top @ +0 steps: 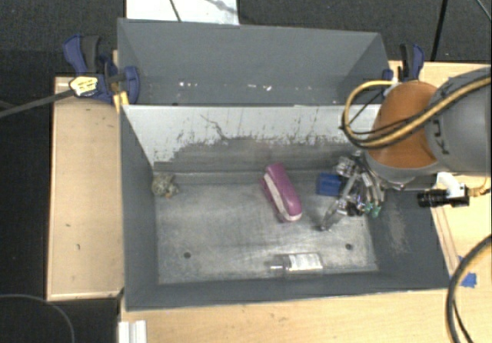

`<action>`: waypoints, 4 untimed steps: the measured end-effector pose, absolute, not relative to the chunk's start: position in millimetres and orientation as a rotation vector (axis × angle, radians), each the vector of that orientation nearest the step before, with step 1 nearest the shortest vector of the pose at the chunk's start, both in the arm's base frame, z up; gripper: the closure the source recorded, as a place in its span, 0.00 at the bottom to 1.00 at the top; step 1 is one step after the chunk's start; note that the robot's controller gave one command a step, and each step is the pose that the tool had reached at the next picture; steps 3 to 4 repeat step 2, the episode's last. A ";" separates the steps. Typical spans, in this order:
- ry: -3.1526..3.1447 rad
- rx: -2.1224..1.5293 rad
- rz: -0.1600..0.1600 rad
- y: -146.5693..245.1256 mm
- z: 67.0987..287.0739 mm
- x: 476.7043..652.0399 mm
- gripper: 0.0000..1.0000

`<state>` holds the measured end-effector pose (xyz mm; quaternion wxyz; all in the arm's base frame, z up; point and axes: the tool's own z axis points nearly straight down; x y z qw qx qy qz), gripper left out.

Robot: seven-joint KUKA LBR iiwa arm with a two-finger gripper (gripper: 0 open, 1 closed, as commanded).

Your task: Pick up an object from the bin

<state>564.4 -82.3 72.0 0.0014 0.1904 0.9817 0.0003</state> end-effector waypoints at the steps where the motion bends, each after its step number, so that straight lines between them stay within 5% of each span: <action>1: 3.083 0.593 0.000 -83.0 73.0 564.4 1.00; 2: 3.122 0.233 -0.002 -86.7 214.5 572.6 1.00; 4: 3.122 0.233 -0.002 -86.7 214.5 572.6 1.00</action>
Offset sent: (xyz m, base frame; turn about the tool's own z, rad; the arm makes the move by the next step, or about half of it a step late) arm 0.0000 0.0000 0.0000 0.0000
